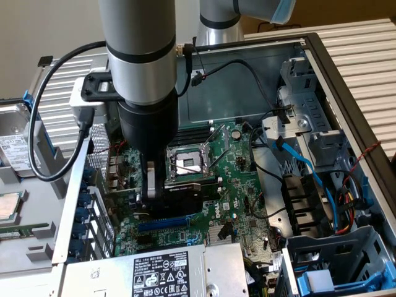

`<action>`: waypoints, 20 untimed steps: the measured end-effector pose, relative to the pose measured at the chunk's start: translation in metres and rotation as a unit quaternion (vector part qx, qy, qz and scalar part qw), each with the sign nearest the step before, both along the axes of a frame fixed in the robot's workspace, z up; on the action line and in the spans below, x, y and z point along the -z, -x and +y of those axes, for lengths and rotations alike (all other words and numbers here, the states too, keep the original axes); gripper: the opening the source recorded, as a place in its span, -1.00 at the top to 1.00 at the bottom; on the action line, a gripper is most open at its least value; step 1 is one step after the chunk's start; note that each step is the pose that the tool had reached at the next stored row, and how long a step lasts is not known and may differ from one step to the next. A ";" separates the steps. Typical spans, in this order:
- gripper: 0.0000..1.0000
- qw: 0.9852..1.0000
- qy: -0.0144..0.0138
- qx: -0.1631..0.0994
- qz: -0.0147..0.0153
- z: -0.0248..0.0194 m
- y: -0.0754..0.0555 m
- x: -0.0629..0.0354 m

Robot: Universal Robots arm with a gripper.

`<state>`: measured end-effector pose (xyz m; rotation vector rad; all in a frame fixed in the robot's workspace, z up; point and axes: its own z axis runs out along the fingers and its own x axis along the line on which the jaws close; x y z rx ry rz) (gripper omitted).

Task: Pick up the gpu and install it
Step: 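Insert the gpu into the slot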

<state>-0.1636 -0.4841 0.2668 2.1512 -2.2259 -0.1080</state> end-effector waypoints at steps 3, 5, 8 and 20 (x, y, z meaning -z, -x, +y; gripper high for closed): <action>0.46 1.000 0.000 0.000 0.004 0.0000 0.000 -0.0001; 0.46 1.000 0.000 0.000 0.004 0.0000 0.000 -0.0001; 0.46 1.000 0.000 0.000 0.004 0.0000 0.000 0.0005; 0.46 1.000 0.000 0.000 0.004 0.0013 0.000 0.0042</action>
